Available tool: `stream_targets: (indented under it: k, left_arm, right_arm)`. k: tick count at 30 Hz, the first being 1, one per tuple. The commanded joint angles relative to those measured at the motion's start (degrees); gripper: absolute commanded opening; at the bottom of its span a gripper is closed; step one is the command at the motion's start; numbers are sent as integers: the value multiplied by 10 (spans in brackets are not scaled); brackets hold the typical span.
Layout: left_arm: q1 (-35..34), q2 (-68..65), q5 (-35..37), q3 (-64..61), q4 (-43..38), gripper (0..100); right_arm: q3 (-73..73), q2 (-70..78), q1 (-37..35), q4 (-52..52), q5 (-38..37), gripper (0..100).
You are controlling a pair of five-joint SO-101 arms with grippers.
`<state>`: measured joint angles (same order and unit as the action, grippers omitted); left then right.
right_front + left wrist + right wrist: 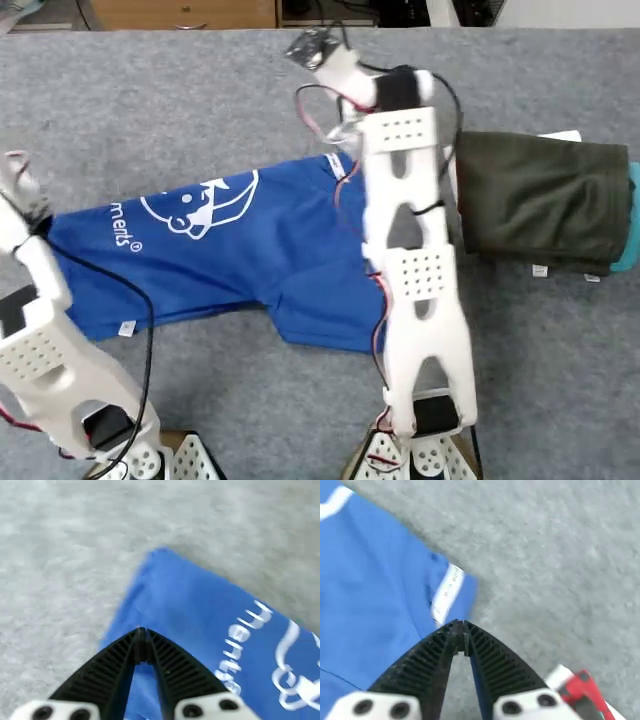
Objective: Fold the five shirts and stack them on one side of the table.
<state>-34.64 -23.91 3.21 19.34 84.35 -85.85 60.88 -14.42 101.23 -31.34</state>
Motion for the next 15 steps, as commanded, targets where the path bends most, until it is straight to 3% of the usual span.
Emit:
stream_targets:
  k: [1,5,8,15]
  left_arm:
    - [42,27,1,21,-12,19]
    - [26,-10,1,-30,-65,19]
    - [0,-54,-4,-62,-90,19]
    - [-62,-78,-17,-72,-55,19]
  right_arm:
    - [1,12,-44,-21,25,5]
    - [-2,58,-51,-48,38,5]
    - [0,97,-17,-63,34,5]
    - [-3,140,50,-56,-23,5]
